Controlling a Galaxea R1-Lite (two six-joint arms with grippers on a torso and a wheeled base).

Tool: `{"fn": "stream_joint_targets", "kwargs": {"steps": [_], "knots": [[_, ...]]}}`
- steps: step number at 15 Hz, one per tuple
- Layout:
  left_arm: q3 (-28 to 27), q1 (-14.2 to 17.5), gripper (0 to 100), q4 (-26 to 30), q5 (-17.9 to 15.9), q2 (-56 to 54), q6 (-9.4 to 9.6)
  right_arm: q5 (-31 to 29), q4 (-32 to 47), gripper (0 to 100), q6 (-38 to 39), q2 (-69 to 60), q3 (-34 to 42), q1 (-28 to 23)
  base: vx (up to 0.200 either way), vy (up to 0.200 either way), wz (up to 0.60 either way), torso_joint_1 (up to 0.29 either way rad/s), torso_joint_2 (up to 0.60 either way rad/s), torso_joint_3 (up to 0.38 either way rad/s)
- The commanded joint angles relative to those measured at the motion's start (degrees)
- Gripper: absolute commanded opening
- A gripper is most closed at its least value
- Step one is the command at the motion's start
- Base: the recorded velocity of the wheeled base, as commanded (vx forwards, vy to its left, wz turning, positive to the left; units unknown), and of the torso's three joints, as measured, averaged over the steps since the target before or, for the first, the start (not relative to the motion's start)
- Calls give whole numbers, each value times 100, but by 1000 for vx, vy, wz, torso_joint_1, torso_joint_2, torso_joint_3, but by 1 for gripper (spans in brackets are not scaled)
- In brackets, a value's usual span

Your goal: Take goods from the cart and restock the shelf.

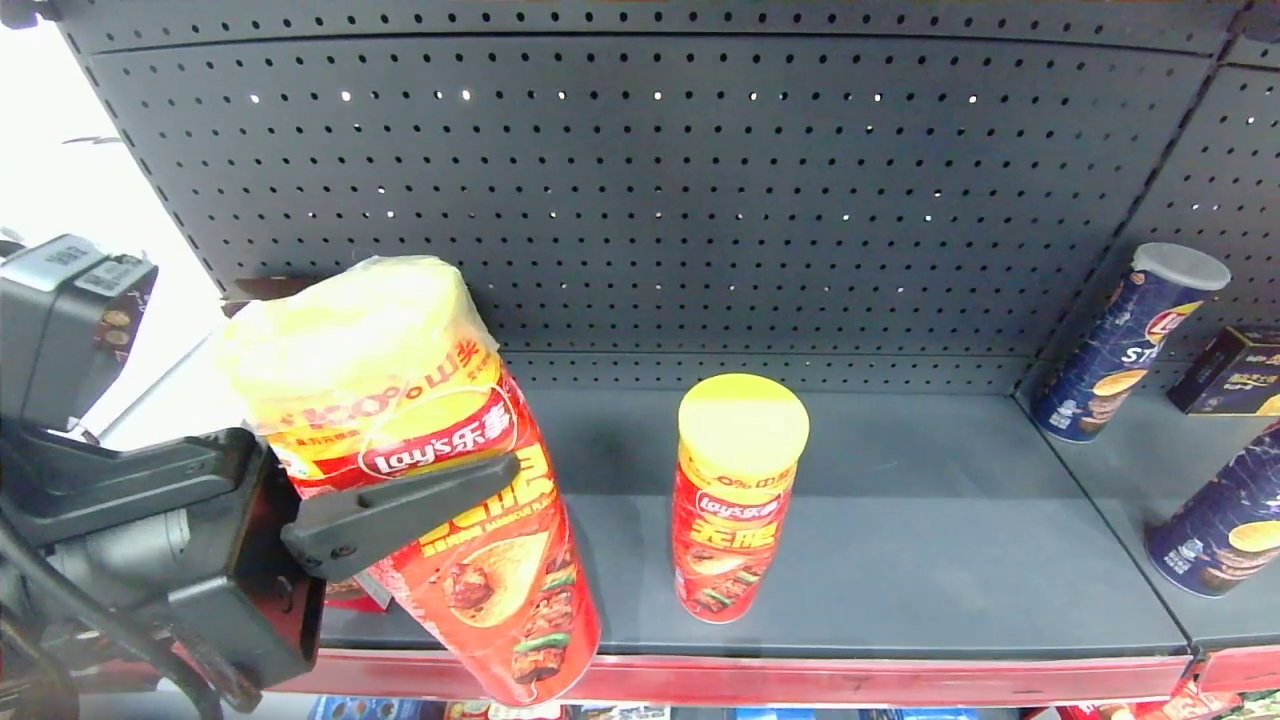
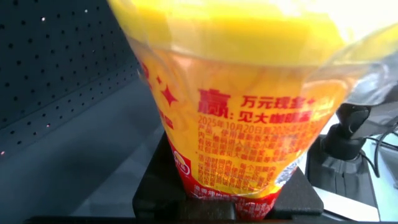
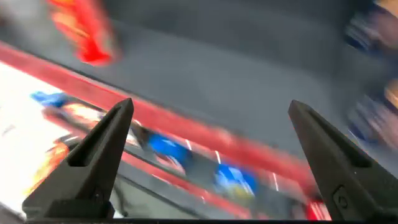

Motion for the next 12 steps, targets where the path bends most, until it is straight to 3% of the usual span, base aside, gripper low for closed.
{"fn": "stream_joint_targets", "kwargs": {"steps": [1, 4, 12], "knots": [[135, -4, 0, 2, 0, -34, -4, -1171, 1642, 100, 229, -2165, -3, -409, 0, 0, 0, 0, 0, 0], [443, 23, 0, 11, 0, -245, -4, -1356, 1572, 100, 256, -2139, 560, -418, 0, 0, 0, 0, 0, 0], [258, -206, 0, 108, -9, -324, -12, -1347, 1563, 100, 361, -2139, 551, -409, 0, 0, 0, 0, 0, 0]]}}
